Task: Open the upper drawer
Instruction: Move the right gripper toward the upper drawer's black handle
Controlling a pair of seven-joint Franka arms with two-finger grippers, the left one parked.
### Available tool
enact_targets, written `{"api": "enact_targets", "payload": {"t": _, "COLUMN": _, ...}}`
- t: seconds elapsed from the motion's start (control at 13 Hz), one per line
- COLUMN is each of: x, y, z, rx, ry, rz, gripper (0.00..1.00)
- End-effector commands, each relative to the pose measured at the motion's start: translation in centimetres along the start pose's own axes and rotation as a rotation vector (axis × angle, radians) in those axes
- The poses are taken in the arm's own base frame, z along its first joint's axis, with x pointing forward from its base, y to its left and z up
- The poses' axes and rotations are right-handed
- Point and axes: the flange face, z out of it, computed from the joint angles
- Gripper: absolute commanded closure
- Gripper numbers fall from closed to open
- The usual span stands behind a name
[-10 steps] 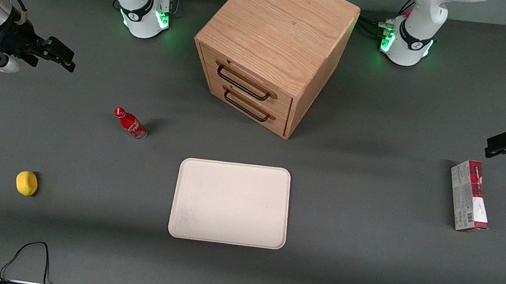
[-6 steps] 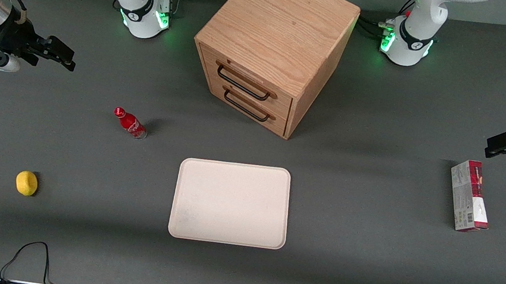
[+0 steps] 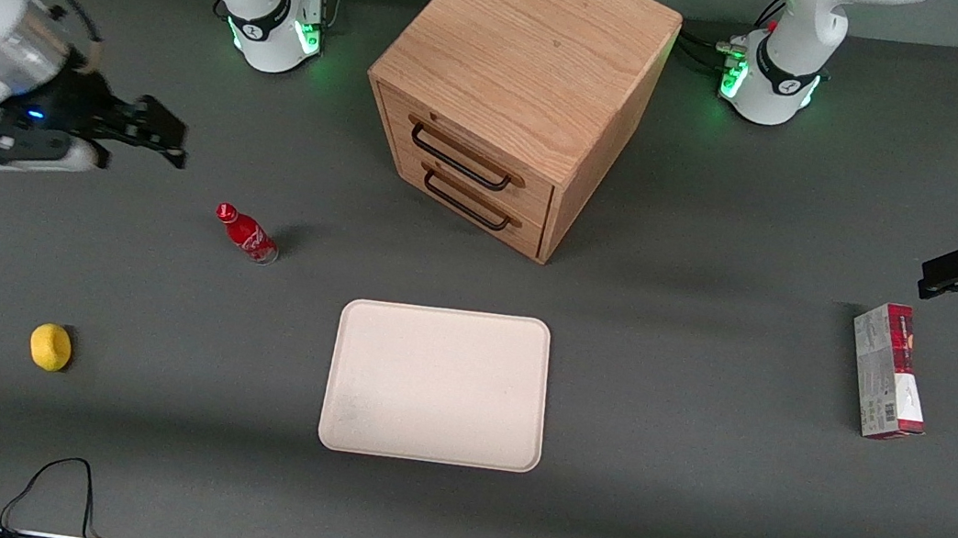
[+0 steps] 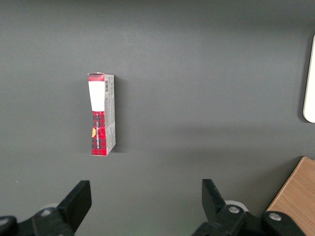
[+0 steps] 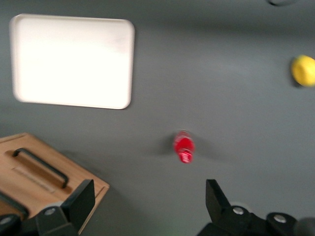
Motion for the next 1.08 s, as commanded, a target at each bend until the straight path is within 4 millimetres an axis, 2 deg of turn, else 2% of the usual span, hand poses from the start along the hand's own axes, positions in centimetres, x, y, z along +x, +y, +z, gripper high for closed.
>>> {"api": "enact_targets", "payload": {"t": 0.0, "x": 0.7, "y": -6.6, "z": 1.8, "rx": 0.043, "ry": -0.055, "rz": -0.137, "gripper": 0.00}}
{"api": "enact_targets", "payload": {"t": 0.15, "x": -1.3, "y": -12.8, "z": 1.7, "rx": 0.051, "ry": -0.058, "rz": -0.257, "gripper": 0.00}}
{"api": "enact_targets", "payload": {"t": 0.31, "x": -3.5, "y": -18.4, "z": 2.8, "rx": 0.078, "ry": -0.089, "rz": -0.413, "gripper": 0.00}}
{"api": "enact_targets", "payload": {"t": 0.38, "x": -4.5, "y": -20.5, "z": 3.0, "rx": 0.087, "ry": -0.094, "rz": -0.533, "gripper": 0.00}}
{"api": "enact_targets", "payload": {"t": 0.46, "x": -5.3, "y": -21.7, "z": 3.3, "rx": 0.091, "ry": -0.100, "rz": -0.611, "gripper": 0.00}}
{"api": "enact_targets", "payload": {"t": 0.62, "x": -5.5, "y": -23.2, "z": 5.4, "rx": 0.117, "ry": -0.141, "rz": -0.740, "gripper": 0.00}}
{"api": "enact_targets", "payload": {"t": 0.85, "x": -3.9, "y": -23.6, "z": 10.4, "rx": 0.203, "ry": -0.224, "rz": -0.943, "gripper": 0.00}}
{"api": "enact_targets", "payload": {"t": 1.0, "x": -3.3, "y": -24.1, "z": 13.6, "rx": 0.246, "ry": -0.276, "rz": -0.981, "gripper": 0.00}}
